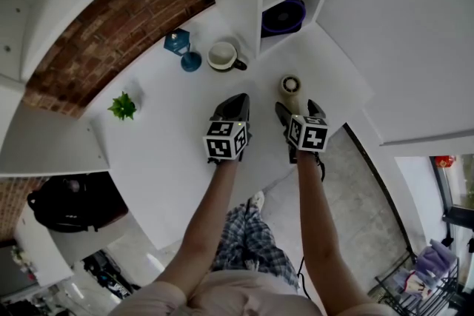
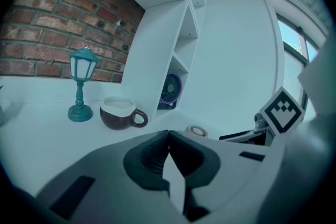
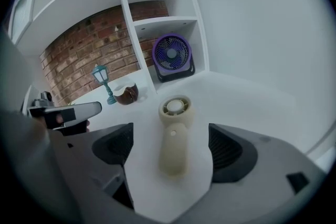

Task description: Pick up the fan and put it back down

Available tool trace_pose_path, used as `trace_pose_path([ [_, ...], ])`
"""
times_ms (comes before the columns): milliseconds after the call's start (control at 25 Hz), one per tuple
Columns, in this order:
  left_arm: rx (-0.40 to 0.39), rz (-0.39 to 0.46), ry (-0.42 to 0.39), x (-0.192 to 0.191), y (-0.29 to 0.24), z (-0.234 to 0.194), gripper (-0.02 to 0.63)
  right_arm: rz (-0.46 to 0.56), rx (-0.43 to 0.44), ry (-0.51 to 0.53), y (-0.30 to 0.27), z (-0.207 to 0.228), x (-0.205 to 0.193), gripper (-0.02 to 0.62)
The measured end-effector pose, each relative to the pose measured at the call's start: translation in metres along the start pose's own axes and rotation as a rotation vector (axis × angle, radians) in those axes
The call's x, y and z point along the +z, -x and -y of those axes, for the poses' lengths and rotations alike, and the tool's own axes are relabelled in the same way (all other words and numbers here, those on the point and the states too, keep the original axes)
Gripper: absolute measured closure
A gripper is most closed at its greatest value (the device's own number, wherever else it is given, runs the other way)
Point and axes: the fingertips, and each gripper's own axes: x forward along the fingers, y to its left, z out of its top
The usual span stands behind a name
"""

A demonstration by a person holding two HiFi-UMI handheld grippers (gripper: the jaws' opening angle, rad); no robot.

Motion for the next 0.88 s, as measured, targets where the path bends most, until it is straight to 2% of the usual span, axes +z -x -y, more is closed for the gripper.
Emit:
trace_pose_path([
  [240,-0.002,0.015,-0.009,0.007,0.01,0.003,0.578,0.068,0.028,-0.016,0.018,-0.005,0.015,0.165],
  [440,-0.005,0.061,-0.03,0.031,0.039,0.007,0.578,0.197,0.048,-0.028,0.062,-0.01,0.041,0.318],
  [800,-0.025,0.167,-0.082,0.082,0.121,0.024,0.578,0.408,-0.017,0.071,0.165,-0.02,0.077,0.521],
  [880,-0.024,0.184,-0.09,0.088,0.139,0.025,0.578,0.446,-0.037,0.085,0.187,-0.023,0.079,0.55],
])
